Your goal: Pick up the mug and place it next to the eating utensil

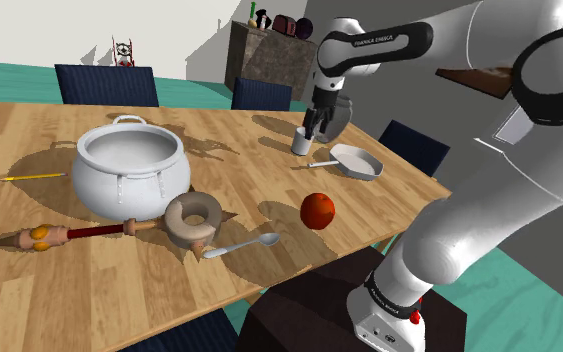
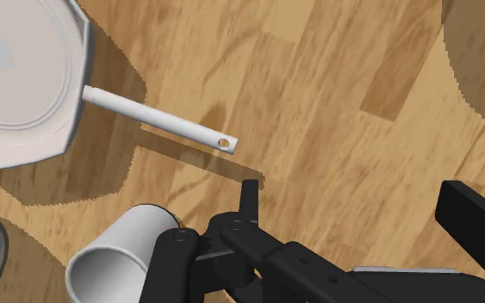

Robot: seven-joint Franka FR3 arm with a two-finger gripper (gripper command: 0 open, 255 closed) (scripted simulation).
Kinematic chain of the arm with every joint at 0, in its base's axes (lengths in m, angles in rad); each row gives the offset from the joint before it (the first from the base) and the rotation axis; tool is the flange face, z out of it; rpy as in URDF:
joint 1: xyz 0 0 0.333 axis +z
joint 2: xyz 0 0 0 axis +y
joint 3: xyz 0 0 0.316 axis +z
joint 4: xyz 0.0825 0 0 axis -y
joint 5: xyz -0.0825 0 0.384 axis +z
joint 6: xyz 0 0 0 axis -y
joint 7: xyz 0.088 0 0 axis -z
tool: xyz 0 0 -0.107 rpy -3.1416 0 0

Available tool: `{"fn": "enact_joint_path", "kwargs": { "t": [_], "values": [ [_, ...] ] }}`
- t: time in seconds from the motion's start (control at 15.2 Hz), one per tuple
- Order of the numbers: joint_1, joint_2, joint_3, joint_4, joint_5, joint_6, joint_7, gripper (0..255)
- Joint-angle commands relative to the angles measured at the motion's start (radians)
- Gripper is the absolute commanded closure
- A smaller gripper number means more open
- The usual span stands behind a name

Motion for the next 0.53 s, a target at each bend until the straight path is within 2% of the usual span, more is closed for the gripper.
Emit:
{"fn": "enact_joint_path", "kwargs": {
  "t": [0.0, 0.46],
  "values": [
    [-0.006, 0.072, -0.021, 0.045, 0.010, 0.028, -0.039, 0],
    [-0.049, 0.343, -0.068, 0.263, 0.082, 0.077, -0.181, 0]
  ]
}}
